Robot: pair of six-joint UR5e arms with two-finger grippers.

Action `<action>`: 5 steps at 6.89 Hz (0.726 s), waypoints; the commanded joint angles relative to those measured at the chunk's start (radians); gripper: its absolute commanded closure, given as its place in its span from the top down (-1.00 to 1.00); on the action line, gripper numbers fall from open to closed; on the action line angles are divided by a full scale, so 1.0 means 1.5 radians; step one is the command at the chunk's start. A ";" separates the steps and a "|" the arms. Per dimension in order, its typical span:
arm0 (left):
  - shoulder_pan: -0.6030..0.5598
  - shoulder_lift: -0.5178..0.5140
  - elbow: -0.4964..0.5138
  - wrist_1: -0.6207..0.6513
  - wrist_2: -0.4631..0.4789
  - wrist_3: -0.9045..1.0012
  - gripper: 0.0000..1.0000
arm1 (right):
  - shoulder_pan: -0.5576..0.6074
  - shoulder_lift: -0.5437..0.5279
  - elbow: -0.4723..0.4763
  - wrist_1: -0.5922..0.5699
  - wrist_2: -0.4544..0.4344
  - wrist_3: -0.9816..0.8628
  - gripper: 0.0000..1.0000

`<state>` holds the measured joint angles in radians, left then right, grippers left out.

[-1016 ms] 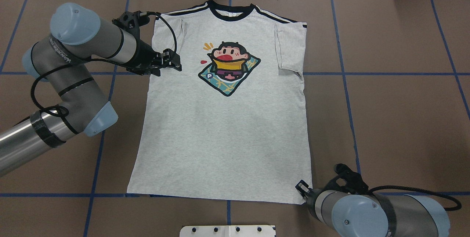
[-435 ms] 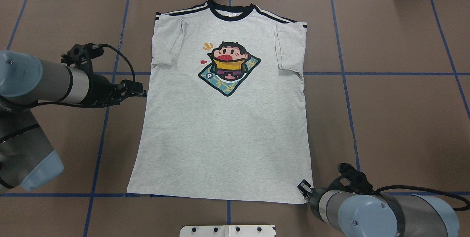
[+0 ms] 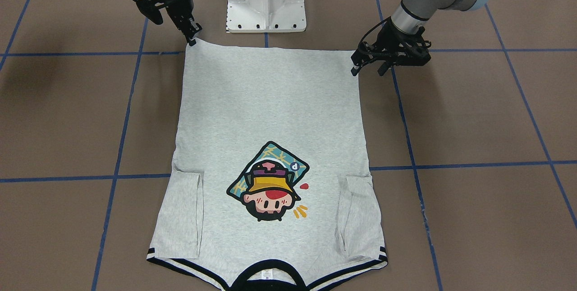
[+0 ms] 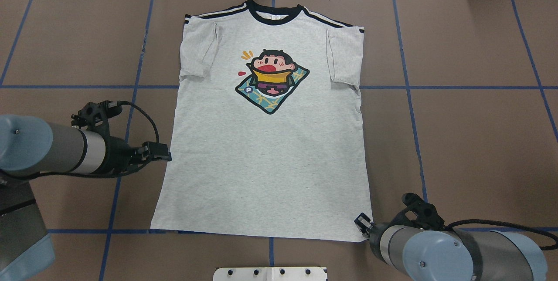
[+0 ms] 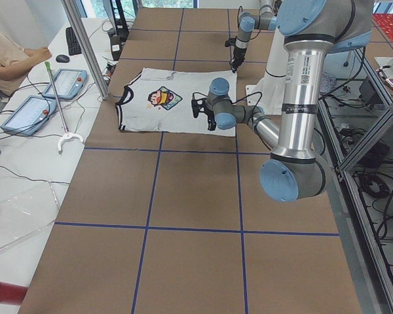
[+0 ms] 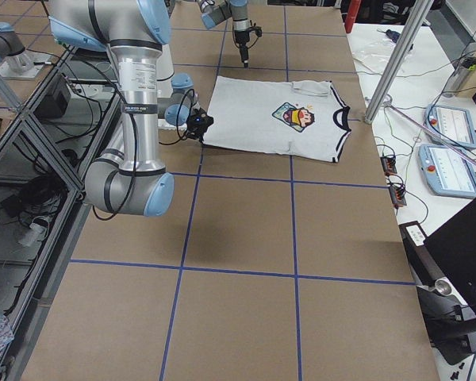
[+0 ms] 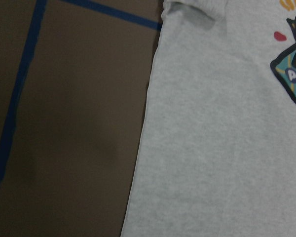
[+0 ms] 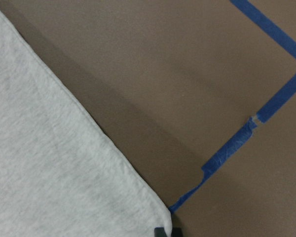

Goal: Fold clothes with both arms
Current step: 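Move the left gripper to the hem corner nearest it, both grippers at hem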

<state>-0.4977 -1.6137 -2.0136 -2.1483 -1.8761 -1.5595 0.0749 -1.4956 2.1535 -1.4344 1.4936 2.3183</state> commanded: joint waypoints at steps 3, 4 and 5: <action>0.131 0.040 -0.023 0.005 0.097 -0.193 1.00 | 0.021 0.007 0.001 -0.014 0.055 -0.001 -1.00; 0.142 0.040 -0.015 0.005 0.105 -0.207 0.98 | 0.025 0.003 0.001 -0.014 0.060 0.000 -1.00; 0.151 0.039 0.006 0.004 0.106 -0.214 0.98 | 0.025 0.002 0.001 -0.014 0.059 0.000 -1.00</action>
<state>-0.2939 -1.5546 -2.0329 -2.1421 -1.7289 -1.8585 0.1074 -1.4894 2.1548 -1.4556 1.5746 2.3174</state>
